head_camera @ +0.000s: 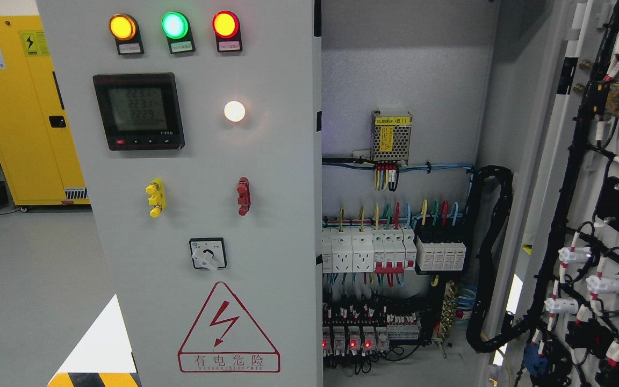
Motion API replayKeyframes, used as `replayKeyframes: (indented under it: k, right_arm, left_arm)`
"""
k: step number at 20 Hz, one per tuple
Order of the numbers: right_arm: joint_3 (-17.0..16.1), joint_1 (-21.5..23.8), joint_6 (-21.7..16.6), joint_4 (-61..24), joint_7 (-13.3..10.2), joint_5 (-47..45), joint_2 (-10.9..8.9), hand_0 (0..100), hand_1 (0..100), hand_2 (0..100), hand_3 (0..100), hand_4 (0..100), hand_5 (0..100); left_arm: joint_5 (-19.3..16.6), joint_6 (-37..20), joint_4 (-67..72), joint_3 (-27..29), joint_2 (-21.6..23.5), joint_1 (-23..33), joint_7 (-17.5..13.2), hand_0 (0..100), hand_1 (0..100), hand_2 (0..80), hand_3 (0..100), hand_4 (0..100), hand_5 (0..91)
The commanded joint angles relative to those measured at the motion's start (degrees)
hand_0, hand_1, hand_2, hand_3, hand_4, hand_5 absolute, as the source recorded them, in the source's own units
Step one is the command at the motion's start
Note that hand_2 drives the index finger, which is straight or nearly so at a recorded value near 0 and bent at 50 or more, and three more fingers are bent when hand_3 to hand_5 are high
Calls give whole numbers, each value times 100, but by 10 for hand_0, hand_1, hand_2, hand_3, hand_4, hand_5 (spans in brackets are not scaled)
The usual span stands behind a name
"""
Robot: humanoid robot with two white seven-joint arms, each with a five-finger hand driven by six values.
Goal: Open door with both hands
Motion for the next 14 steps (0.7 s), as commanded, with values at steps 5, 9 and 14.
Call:
replayKeyframes:
  k: [5,9,14]
  right_arm:
    - [-12,0,3,-21,-1,-185,-10,201,122,0,0,0,0]
    - [-29,0,3,-21,-1,-185,-19,201,122,0,0,0,0]
    - [-38,0,3,-21,-1,-185,-19,202,121,0,0,0,0]
  left_arm:
    - [-364,375,3605,543,-81,46,259,0,0,0,0,0,0]
    - [-953,340,3598,507,-89,37,584,0,0,0,0,0,0]
    - [-981,349,3615,297,-133,37,901,0,0,0,0,0,0]
